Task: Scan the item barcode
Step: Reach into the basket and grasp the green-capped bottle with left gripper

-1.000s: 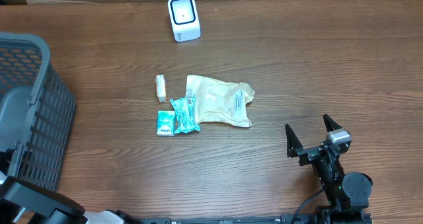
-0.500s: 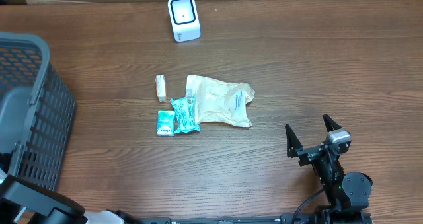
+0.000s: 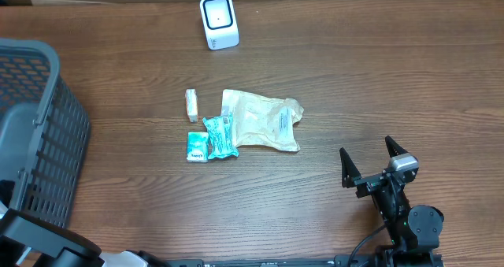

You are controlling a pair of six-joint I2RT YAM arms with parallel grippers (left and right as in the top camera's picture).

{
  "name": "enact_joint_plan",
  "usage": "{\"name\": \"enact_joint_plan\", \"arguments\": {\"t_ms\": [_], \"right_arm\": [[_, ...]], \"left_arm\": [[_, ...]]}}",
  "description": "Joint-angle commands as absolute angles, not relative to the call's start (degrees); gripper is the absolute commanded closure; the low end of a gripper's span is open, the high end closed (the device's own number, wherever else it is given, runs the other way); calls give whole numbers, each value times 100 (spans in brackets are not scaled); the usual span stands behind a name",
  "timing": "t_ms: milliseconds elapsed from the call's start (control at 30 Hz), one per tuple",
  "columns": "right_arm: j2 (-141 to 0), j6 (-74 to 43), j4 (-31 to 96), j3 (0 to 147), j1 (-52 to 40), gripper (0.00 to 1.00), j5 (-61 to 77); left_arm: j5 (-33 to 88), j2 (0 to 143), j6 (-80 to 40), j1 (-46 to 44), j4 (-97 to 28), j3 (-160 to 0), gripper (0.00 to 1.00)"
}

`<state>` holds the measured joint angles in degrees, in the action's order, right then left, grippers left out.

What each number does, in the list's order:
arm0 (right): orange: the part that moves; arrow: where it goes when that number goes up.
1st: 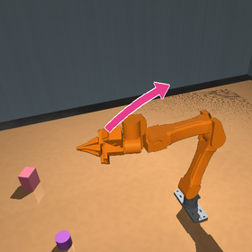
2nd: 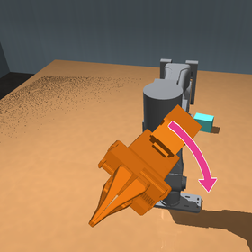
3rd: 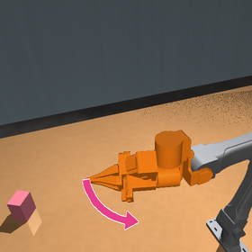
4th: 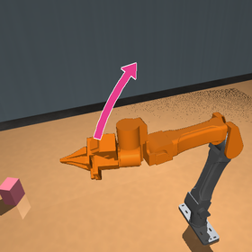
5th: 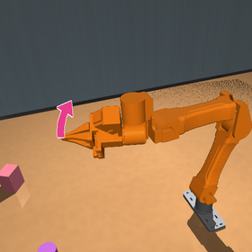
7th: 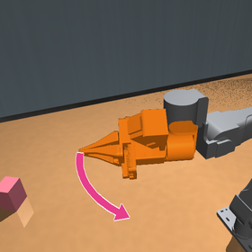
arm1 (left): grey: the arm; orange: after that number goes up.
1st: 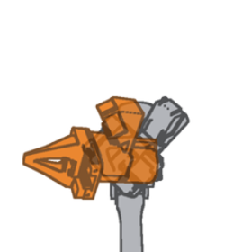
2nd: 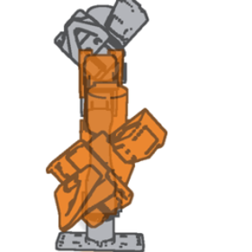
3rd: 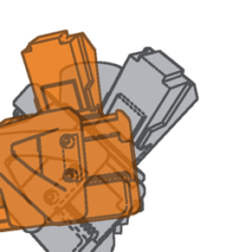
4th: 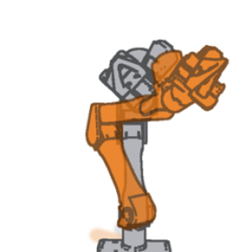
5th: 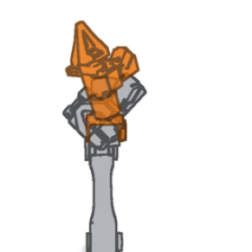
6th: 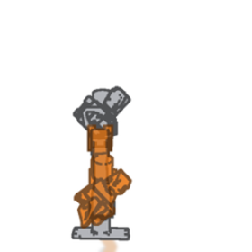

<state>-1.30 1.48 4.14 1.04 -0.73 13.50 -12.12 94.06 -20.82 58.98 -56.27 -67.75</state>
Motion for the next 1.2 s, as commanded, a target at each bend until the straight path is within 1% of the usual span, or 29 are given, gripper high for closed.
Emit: {"name": "enact_joint_plan", "arguments": {"t_ms": [0,133,300,400,567,767,1000,1167], "right_arm": [[-126,128,399,64,-36,0,1313],[-126,128,399,64,-36,0,1313],[-126,128,399,64,-36,0,1313],[-126,128,399,64,-36,0,1310],[-126,128,399,64,-36,0,1313],[-126,128,399,64,-36,0,1313],[-126,128,399,64,-36,0,1313],[-126,128,399,64,-36,0,1313]], "left_arm": [[-1081,9404,-2075,5922,-5540,-6744,36],[-1017,9404,-2078,5922,-5470,-6744,47],[-701,9402,-2075,5922,-5393,-6746,50],[-593,9397,-2051,5922,-5415,-6785,54],[-591,9395,-2051,5922,-5714,-7113,56],[-329,9395,-2051,5922,-6318,-8014,60],[89,9395,-2051,5918,-7081,-9583,60],[725,9367,-2051,5863,-7417,-10825,60]]}}
